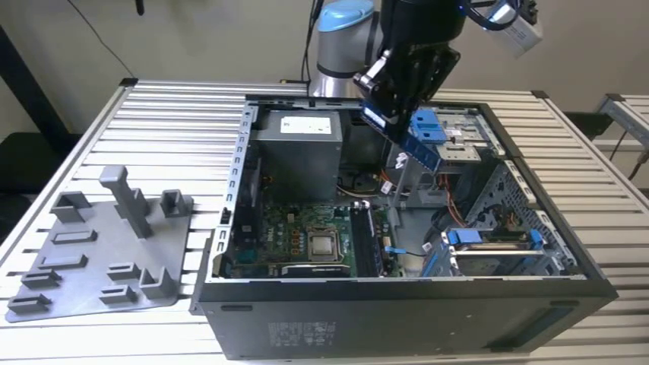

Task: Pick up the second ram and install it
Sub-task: 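Insert the second ram into the second slot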

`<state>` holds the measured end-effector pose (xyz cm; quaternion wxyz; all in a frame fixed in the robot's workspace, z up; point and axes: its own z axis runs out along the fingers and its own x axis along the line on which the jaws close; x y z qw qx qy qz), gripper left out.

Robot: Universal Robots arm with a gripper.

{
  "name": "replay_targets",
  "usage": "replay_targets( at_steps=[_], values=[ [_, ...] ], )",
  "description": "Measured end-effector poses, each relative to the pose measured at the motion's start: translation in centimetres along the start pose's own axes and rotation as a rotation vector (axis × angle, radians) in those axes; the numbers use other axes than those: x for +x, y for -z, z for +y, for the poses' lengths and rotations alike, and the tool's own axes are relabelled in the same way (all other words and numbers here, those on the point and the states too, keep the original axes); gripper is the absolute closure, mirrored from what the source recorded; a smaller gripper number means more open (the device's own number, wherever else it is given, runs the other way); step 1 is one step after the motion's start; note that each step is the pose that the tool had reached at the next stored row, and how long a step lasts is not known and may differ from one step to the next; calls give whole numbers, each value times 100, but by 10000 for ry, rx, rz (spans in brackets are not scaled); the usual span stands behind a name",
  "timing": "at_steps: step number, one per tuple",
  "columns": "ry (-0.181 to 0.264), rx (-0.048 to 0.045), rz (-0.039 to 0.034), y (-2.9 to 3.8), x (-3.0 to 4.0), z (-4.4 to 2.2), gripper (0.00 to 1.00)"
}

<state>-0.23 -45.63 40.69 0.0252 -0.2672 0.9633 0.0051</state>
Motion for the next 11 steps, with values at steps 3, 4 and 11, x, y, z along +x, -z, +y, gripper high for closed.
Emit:
replay_targets(
  at_steps=[3,4,11],
  values=[
    [-391,28,5,-4,0,0,85],
    [-521,41,10,-7,0,0,85],
    [-1736,108,20,-34,1,1,85]
  ],
)
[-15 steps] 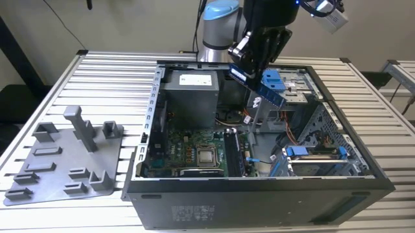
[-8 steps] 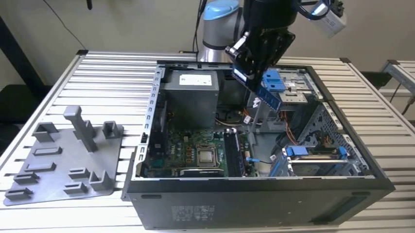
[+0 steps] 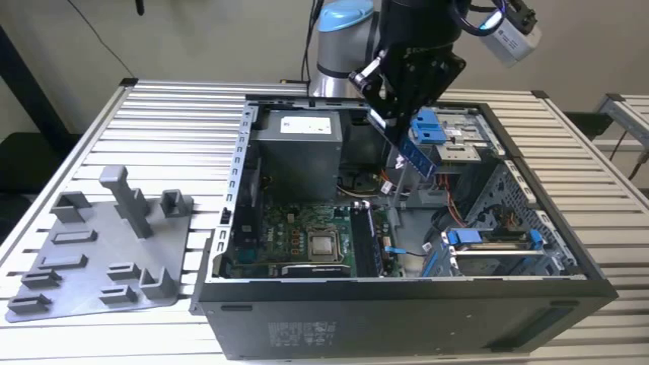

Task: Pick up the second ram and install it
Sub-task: 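Insert the second ram into the second slot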

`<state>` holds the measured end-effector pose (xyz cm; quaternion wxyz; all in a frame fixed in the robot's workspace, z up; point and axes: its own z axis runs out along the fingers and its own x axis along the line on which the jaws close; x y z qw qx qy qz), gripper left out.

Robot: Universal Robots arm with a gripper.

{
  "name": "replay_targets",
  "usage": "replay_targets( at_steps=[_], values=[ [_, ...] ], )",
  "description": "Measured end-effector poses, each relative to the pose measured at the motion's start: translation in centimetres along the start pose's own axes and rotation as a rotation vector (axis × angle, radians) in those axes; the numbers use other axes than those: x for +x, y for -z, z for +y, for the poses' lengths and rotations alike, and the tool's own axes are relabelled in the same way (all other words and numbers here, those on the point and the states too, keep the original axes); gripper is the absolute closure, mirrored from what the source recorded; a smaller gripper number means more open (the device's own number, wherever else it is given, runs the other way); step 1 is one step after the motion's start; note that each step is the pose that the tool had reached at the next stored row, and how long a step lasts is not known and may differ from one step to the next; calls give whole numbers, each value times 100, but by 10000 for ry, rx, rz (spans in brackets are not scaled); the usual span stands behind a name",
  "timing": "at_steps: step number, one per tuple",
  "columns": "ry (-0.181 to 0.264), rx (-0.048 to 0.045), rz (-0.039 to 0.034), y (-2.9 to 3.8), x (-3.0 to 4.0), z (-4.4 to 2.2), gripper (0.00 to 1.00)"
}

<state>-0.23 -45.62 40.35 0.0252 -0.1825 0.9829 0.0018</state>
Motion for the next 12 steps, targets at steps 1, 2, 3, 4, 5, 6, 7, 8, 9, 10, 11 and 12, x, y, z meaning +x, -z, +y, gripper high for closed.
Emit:
replay_targets(
  at_steps=[1,2,3,4,5,6,7,8,9,10,11,12],
  values=[
    [-189,10,2,-4,0,0,85],
    [-359,18,4,-8,0,0,85],
    [-520,25,7,-12,1,0,85],
    [-690,32,8,-17,1,0,85],
    [-842,39,12,-20,1,0,85],
    [-994,46,15,-23,2,0,85],
    [-1148,53,19,-26,2,0,85],
    [-1314,60,21,-30,2,0,85],
    [-1481,68,24,-34,2,0,85],
    [-1671,77,27,-39,2,0,85],
    [-1845,86,29,-43,2,0,85],
    [-2018,93,33,-47,3,0,85]
  ],
)
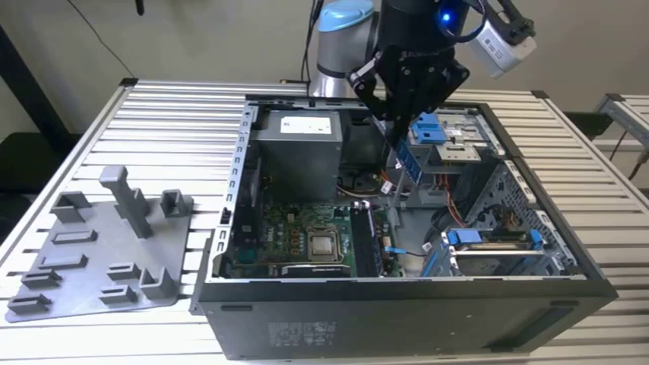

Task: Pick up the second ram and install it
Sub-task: 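Insert the second ram into the second slot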

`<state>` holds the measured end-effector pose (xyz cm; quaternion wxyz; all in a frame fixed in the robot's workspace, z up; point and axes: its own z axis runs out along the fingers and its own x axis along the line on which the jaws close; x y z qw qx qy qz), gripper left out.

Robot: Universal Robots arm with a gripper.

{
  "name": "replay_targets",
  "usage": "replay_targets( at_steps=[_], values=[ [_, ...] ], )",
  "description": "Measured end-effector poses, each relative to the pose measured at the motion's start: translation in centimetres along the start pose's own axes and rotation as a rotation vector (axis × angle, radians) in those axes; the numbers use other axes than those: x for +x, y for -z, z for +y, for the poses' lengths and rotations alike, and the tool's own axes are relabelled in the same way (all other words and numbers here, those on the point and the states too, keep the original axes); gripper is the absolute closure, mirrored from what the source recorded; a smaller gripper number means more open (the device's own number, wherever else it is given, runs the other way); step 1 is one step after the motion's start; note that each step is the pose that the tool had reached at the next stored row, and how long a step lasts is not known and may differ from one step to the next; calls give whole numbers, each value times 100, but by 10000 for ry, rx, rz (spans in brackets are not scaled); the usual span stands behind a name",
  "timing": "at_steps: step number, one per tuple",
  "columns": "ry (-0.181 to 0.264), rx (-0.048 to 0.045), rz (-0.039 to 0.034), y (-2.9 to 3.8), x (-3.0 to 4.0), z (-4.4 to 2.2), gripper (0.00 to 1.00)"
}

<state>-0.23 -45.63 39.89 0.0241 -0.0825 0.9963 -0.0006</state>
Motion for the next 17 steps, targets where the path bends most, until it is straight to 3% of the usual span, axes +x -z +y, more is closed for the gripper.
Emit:
replay_targets(
  at_steps=[5,11,17],
  values=[
    [-701,30,39,-13,1,0,85],
    [-924,18,304,-21,-4,-1,85],
    [-1849,48,314,-48,-3,-1,85]
  ],
)
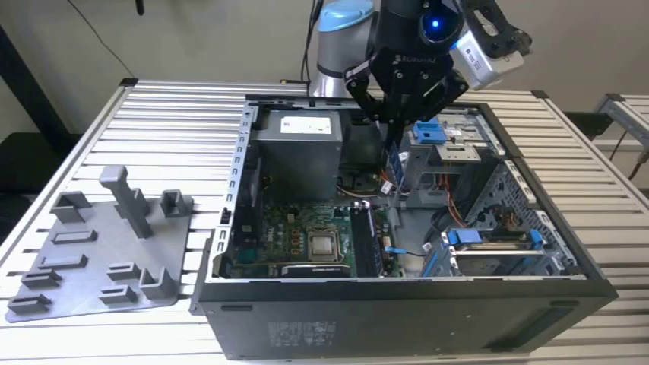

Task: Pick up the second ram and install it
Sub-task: 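Insert the second ram into the second slot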

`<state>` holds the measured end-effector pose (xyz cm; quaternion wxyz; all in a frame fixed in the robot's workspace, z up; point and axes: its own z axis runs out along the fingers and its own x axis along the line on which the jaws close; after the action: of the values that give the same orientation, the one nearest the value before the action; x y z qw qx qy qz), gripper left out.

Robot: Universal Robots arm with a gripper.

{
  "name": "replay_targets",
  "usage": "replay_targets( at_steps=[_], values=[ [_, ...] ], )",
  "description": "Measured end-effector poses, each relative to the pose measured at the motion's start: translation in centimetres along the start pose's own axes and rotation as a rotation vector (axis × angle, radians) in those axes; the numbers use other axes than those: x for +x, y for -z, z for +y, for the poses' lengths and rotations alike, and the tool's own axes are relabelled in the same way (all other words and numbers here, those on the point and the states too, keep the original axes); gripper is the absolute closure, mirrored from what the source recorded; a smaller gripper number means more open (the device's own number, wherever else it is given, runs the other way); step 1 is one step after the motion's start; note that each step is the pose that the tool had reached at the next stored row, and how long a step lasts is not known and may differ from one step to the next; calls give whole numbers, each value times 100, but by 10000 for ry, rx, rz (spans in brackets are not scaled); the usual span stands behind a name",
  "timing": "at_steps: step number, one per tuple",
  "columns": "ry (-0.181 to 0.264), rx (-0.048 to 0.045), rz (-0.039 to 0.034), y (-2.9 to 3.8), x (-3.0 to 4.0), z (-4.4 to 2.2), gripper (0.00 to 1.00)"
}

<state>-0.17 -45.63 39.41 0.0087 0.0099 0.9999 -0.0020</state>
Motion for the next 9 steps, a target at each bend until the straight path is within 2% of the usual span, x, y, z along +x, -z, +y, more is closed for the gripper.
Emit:
replay_targets(
  at_steps=[2,7,9],
  values=[
    [-118,1,3,-8,0,0,85],
    [-137,7,188,-41,-3,5,85],
    [-139,6,211,-60,-2,5,85]
  ],
)
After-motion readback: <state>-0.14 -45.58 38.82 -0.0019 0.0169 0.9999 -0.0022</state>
